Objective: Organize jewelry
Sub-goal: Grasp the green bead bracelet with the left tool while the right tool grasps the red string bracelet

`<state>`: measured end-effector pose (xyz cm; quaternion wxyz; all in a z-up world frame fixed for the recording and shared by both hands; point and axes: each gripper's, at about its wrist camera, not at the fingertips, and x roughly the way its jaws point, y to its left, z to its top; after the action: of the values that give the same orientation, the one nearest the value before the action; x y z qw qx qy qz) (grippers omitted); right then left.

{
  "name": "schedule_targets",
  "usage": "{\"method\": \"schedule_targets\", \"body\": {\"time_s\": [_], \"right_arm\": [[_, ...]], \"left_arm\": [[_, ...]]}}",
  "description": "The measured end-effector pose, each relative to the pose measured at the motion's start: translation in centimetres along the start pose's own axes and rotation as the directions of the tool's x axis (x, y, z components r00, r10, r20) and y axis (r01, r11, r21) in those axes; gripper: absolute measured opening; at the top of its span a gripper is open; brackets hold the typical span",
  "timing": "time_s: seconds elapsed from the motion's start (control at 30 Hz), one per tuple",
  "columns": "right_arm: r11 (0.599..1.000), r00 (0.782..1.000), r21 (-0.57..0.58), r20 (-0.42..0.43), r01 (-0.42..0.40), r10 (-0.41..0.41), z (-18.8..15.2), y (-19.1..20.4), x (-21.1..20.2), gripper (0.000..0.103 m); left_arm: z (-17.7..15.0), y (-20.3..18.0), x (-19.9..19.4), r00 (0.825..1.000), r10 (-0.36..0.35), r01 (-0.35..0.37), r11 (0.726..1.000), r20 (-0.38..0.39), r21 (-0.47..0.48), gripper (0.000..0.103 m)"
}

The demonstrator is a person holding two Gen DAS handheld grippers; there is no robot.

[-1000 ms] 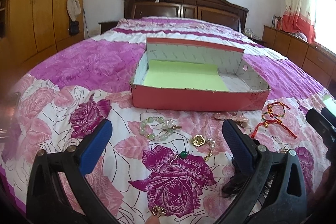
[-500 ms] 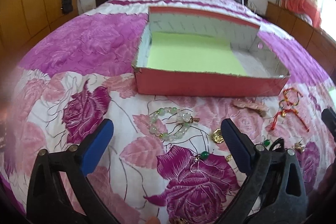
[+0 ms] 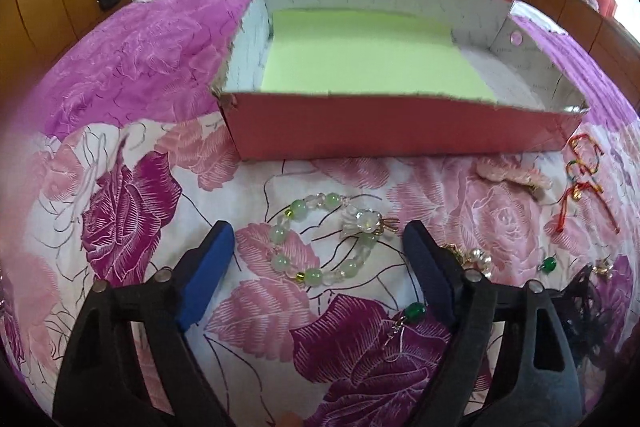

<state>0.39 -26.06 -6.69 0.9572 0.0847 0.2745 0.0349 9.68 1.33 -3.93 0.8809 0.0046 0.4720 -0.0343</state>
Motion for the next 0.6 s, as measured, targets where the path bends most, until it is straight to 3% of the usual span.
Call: {"method": "schedule_targets", "body": {"time_s": [0.17,0.4,0.6], "right_arm": [[1.000,1.000,0.000,-0.004,-0.001,0.001,0.0,0.0,0.1,0.103],[1.000,0.999,-0.005,-0.037,-0.001,0.000,0.1,0.0,0.4,0.102],[1.000,0.996,-0.010,-0.090,-0.029,0.028,0.4,0.1,1.4,0.093]], "left_arm": [[0.4,0.0,1.0,0.999,-0.004,0.004,1.000,-0.046,-0.009,0.082],[0.7,-0.4,1.1,0.999,-0.013,0.013,1.000,-0.045,-0.002,0.080],[0.4,-0.3,-0.6,1.000,-0.007,0.007,1.000,0.017,0.010,0.040]]}}
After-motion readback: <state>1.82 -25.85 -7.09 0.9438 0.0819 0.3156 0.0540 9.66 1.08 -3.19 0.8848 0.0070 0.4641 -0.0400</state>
